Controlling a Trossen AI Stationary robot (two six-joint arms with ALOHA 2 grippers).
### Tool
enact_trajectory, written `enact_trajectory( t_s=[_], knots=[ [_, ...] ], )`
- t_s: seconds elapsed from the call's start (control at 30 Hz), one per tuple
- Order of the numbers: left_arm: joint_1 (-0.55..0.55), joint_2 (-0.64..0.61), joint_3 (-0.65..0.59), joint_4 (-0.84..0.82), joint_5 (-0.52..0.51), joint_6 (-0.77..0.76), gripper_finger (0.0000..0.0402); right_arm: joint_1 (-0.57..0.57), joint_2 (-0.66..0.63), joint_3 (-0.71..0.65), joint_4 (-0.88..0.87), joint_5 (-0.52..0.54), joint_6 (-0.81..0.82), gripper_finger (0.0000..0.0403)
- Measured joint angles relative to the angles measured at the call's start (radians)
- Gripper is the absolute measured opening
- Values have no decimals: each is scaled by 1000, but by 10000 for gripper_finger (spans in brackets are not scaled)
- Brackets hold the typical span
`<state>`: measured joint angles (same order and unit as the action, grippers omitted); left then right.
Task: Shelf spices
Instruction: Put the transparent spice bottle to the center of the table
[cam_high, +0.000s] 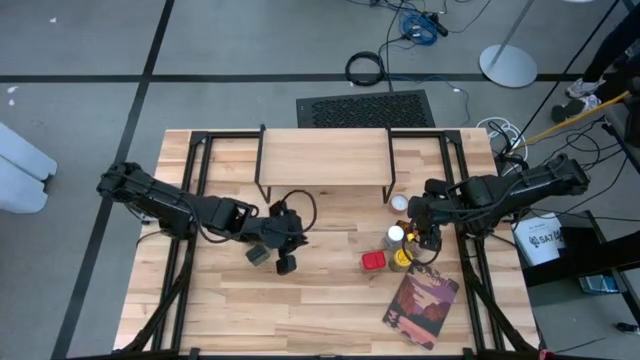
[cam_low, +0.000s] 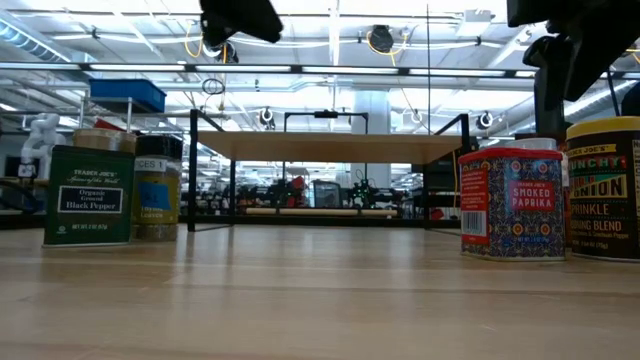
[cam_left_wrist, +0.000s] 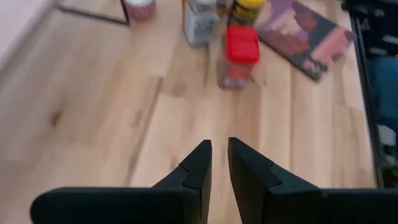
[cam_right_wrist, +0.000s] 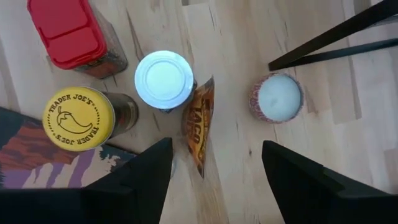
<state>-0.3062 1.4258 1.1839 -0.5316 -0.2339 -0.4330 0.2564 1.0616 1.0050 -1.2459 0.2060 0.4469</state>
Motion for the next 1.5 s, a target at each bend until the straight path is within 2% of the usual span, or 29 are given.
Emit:
enact_trajectory(
  t_s=[0.2, 0.37, 0.5, 0.73, 0.83, 0.93, 1.17, 1.33, 1.5],
  knots=[
    [-24, 0, 0, -39, 25, -32, 61, 41, -1, 0, -21, -89, 46, 235],
    [-32, 0, 0, -36, 25, -31, 61, 122, -11, 0, -116, -146, 200, 235],
    [-30, 0, 0, -36, 22, -24, 61, 201, -26, 0, -108, -177, 321, 235],
    [-31, 0, 0, -32, 20, 29, 61, 342, 10, -14, -63, -80, 468, 235],
    [-31, 0, 0, -29, 17, 39, 61, 373, 30, -57, -3, -73, 519, 235],
    [-31, 0, 0, -27, 16, 73, 61, 382, 47, -111, 42, -75, 567, 240],
    [-31, 0, 0, -23, 13, 104, 61, 380, 52, -216, 146, -69, 619, 279],
    [-31, 0, 0, -22, 13, 104, 61, 380, 52, -232, 175, -42, 680, 287],
    [-31, 0, 0, -22, 13, 109, 61, 380, 66, -232, 169, 3, 644, 286]
  ],
)
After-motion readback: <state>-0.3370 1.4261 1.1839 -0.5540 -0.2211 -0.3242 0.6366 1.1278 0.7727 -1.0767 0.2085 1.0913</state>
